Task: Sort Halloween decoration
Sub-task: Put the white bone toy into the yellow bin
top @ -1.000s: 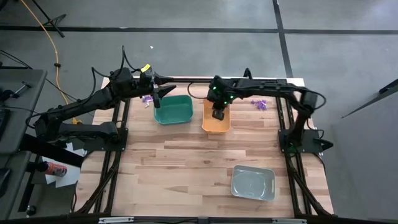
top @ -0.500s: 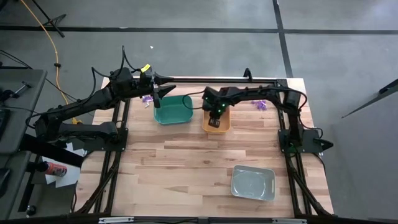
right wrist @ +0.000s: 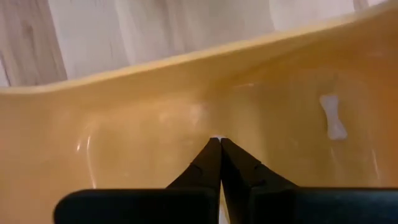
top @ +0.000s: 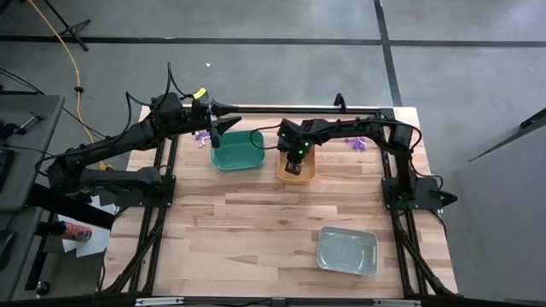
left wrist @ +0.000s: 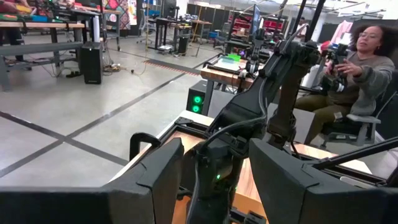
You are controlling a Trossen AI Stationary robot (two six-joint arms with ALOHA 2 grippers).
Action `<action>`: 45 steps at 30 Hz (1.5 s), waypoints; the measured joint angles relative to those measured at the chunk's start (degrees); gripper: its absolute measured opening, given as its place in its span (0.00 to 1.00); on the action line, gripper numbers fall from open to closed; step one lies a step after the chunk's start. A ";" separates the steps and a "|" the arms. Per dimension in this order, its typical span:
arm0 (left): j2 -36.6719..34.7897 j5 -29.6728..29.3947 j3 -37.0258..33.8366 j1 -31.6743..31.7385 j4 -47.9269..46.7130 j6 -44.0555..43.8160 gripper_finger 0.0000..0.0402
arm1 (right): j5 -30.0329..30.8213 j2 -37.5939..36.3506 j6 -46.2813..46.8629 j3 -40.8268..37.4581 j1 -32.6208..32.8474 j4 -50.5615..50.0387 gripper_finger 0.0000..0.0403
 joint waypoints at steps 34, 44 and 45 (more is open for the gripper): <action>0.00 0.04 0.00 0.00 -0.45 -1.17 0.43 | -4.31 -52.72 14.13 -24.96 -3.60 34.02 0.47; 0.00 1.38 0.00 0.00 -0.44 -4.30 0.43 | -5.75 -54.45 22.04 -34.33 -3.54 59.91 0.46; 0.00 1.39 0.00 0.00 -0.45 -4.61 0.43 | -6.70 -54.44 22.01 -34.34 -3.54 59.89 0.47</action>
